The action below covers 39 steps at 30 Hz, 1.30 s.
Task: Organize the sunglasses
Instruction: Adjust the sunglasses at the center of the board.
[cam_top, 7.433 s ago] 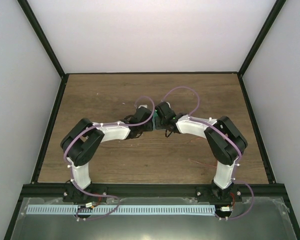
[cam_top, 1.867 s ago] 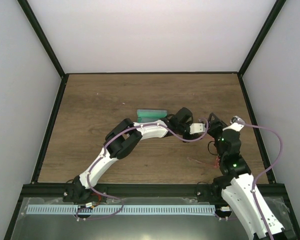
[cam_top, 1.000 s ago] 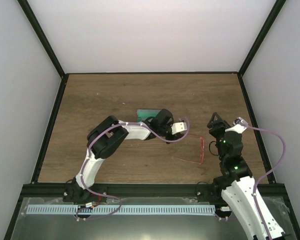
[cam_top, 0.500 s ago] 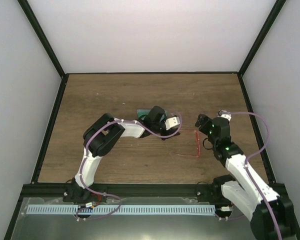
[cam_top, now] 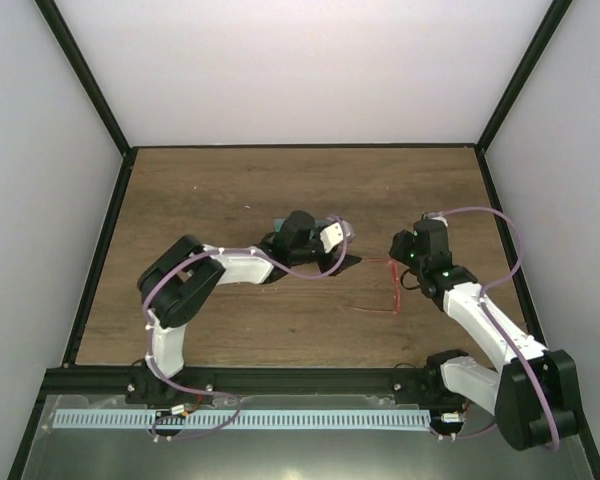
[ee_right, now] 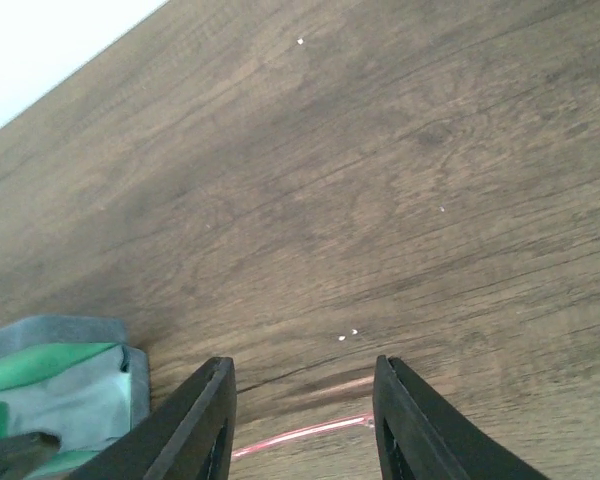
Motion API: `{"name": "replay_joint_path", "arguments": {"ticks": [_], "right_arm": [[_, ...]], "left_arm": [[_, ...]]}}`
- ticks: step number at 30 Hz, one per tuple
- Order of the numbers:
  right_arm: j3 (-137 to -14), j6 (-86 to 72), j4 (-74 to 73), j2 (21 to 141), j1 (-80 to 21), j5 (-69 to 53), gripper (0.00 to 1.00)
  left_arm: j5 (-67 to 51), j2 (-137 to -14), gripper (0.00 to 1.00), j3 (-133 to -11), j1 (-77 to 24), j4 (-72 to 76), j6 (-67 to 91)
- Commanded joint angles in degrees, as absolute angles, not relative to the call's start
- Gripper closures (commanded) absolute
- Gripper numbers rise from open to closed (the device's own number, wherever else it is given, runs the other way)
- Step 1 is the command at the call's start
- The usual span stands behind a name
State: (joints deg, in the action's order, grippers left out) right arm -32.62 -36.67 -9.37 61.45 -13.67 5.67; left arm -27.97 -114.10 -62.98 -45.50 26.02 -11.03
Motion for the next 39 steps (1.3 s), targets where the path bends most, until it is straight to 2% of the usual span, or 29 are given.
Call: {"name": "replay_joint_path", "arguments": {"ticks": [1,4,7,8,12,14,16,22,28,31,39], "right_arm": [[-33.2,-37.3,-9.1,57.6,-13.3,7.1,0.64],[-32.8,-37.4,-8.7,57.9,-13.3,7.4,0.69],[-34.2,-36.7,-10.3,60.9,-13.4,7.2,0.68],[-34.8,-36.5,-11.0,61.8,-13.3,7.4,0.64],[-37.8,-35.6,-15.1,62.8,-13.7,5.4,0.30],[-41.3,-34.3,-21.1,63.0,-14.6,6.0,0.28],[-45.5,-31.3,-26.2,62.7,-15.6,6.9,0.31],[-50.0,-26.8,-33.8,60.8,-15.9,1.3,0.39],[-50.0,-23.4,-37.0,68.3,-17.1,0.3,0.40],[-50.1,-24.9,-37.8,71.9,-19.2,3.5,0.40],[-48.3,-27.1,-37.3,75.9,-20.7,7.4,0.42]], "left_arm": [[-21.7,-106.5,0.34,-56.9,-49.6,38.4,1.2],[-10.6,-103.9,0.36,-54.9,-57.1,35.6,2.4],[-0.8,-101.3,0.40,-49.3,-62.9,39.5,8.6],[1.9,-100.4,0.40,-46.2,-63.9,41.3,12.1],[15.5,-98.8,0.40,-39.6,-68.2,44.1,24.0],[21.8,-99.0,0.39,-39.5,-70.7,40.8,26.8],[26.1,-99.4,0.39,-41.0,-72.1,35.6,30.6],[27.6,-100.2,0.37,-39.1,-74.1,36.3,34.2],[28.5,-99.3,0.41,-35.3,-74.5,35.8,42.8],[29.7,-97.8,0.41,-34.1,-76.0,35.7,45.2],[33.7,-99.6,0.41,-37.6,-80.0,30.9,45.9]]}}
